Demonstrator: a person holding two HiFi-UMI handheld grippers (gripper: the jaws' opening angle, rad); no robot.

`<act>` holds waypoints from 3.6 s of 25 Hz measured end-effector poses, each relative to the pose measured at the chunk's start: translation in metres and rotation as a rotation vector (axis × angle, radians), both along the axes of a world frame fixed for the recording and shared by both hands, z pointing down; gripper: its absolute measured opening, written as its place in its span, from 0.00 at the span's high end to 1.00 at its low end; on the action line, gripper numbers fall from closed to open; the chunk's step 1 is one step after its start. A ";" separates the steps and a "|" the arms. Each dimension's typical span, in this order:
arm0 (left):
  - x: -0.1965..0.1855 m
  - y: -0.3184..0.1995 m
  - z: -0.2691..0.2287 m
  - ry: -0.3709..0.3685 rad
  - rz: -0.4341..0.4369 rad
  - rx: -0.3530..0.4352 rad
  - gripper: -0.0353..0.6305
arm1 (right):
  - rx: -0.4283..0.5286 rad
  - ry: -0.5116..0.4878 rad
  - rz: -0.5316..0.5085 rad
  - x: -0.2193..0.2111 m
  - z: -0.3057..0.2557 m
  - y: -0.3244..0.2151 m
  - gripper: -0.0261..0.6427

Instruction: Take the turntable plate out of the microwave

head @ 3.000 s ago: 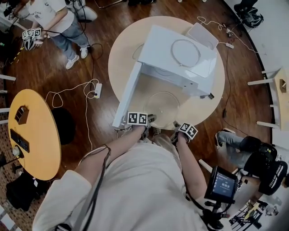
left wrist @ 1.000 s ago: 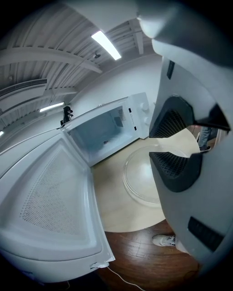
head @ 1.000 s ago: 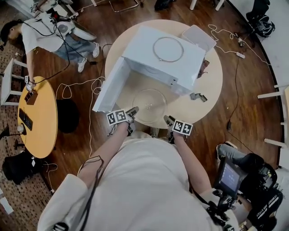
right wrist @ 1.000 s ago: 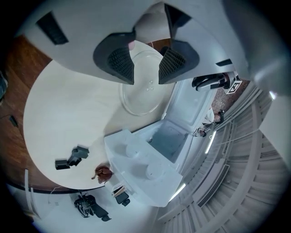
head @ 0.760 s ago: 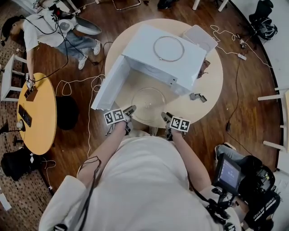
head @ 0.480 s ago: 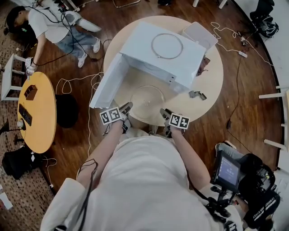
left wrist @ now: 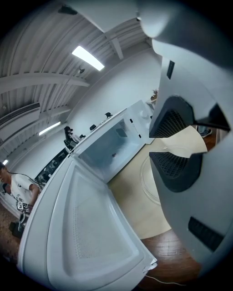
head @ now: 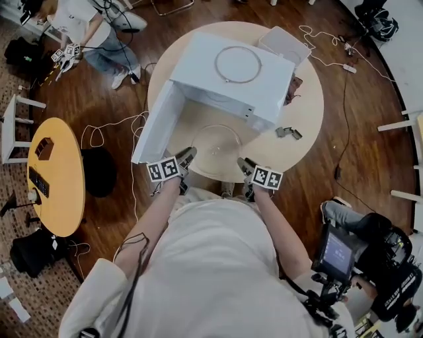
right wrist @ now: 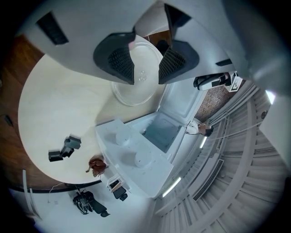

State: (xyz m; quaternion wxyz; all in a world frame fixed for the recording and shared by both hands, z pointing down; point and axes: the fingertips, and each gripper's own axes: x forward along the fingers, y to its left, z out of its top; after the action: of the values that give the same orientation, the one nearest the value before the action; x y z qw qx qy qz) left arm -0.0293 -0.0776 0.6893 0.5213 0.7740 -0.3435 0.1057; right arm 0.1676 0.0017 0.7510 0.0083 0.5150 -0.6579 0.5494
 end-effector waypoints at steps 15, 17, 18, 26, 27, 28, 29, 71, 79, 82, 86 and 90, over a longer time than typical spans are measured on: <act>-0.051 0.011 -0.036 0.042 0.315 0.041 0.79 | 0.005 0.086 0.193 -0.084 -0.018 0.000 0.71; -0.061 0.010 -0.042 0.111 0.314 0.016 0.79 | 0.020 0.124 0.203 -0.100 -0.027 0.001 0.71; -0.065 0.010 -0.046 0.140 0.315 0.005 0.79 | 0.029 0.141 0.210 -0.106 -0.032 0.001 0.71; -0.088 0.027 -0.064 0.262 0.402 -0.011 0.79 | 0.056 0.213 0.329 -0.142 -0.061 0.040 0.71; -0.089 0.030 -0.065 0.276 0.415 -0.015 0.79 | 0.059 0.215 0.353 -0.146 -0.065 0.047 0.71; -0.090 0.034 -0.065 0.288 0.429 -0.020 0.79 | 0.063 0.218 0.377 -0.150 -0.069 0.054 0.71; -0.092 0.038 -0.066 0.297 0.444 -0.024 0.79 | 0.068 0.222 0.398 -0.154 -0.074 0.060 0.71; -0.061 0.155 -0.122 0.239 0.429 0.207 0.79 | 0.288 0.441 0.434 -0.099 -0.177 0.260 0.71; -0.041 0.195 -0.132 0.225 0.400 0.280 0.82 | 0.360 0.530 0.416 -0.055 -0.194 0.308 0.71; -0.039 0.208 -0.138 0.231 0.369 0.307 0.82 | 0.400 0.571 0.399 -0.041 -0.202 0.323 0.71; -0.043 0.227 -0.145 0.221 0.347 0.330 0.82 | 0.426 0.609 0.399 -0.026 -0.205 0.340 0.71; -0.058 0.237 -0.144 0.179 0.339 0.345 0.82 | 0.453 0.673 0.402 -0.017 -0.212 0.351 0.71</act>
State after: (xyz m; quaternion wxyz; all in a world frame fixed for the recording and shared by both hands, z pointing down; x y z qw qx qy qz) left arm -0.0876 0.1590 0.5449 0.3845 0.9044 -0.1742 0.0627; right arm 0.1508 0.3523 0.5386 0.0019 0.7714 -0.6091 0.1840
